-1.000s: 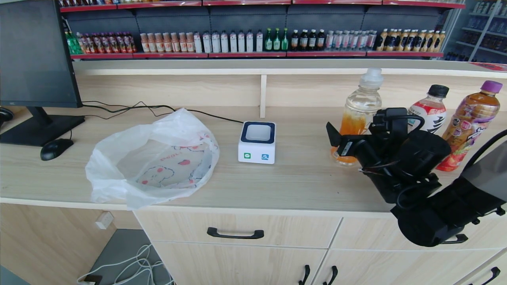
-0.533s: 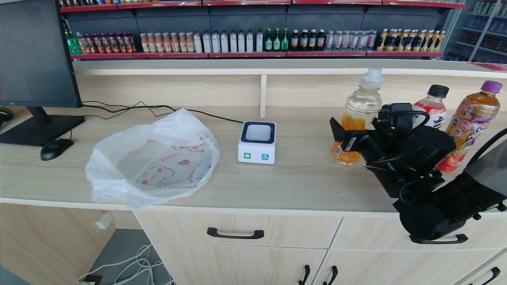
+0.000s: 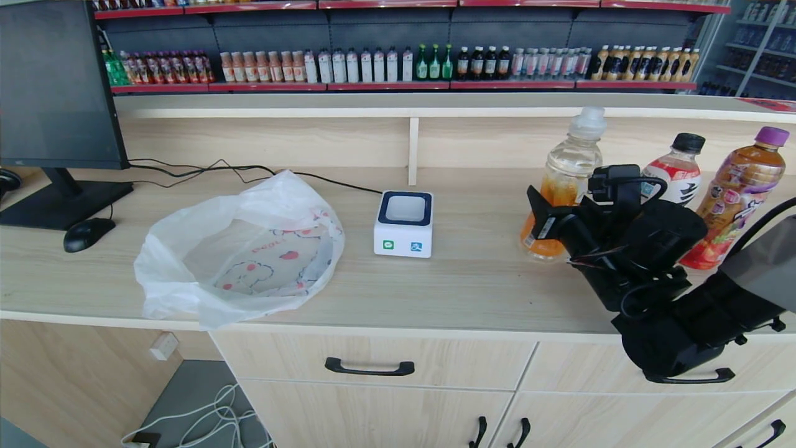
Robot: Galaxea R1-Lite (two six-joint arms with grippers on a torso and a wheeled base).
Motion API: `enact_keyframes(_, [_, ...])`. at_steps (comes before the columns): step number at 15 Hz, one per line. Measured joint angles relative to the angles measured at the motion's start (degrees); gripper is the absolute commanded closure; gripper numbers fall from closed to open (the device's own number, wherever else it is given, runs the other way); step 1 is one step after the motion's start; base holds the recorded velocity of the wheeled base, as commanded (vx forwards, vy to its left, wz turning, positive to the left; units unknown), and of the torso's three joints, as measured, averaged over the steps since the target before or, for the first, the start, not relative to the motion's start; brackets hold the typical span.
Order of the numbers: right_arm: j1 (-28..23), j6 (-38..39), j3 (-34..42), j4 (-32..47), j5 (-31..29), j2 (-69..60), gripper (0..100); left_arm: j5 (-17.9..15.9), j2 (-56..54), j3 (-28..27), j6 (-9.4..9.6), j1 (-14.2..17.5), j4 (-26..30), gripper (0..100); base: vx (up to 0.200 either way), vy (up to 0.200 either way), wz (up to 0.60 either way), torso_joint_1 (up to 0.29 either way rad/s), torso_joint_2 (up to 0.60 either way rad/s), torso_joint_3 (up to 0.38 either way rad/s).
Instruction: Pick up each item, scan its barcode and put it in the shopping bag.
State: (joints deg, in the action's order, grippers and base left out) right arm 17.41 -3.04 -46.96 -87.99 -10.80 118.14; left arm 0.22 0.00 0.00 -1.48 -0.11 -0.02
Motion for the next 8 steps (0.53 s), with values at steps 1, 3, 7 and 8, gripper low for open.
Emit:
enact_keyframes(1, [0.0,0.0,0.0,0.1,0.2,0.0,100,0.0,0.0,0.0,0.0,0.0,0.0,0,0.0,0.0,0.0,0.0,0.0,0.0])
enact_keyframes(3, [0.0,0.1,-0.3,0.2,0.3,0.0,100,0.0,0.0,0.0,0.0,0.0,0.0,0,0.0,0.0,0.0,0.0,0.0,0.0])
enact_keyframes(7, [-0.2,0.1,-1.2,0.3,0.2,-0.1,100,0.0,0.0,0.0,0.02,0.0,0.0,0,0.0,0.0,0.0,0.0,0.0,0.0])
enact_keyframes(8, [-0.2,0.1,-1.6,0.2,0.2,-0.3,100,0.0,0.0,0.0,0.0,0.0,0.0,0,0.0,0.0,0.0,0.0,0.0,0.0])
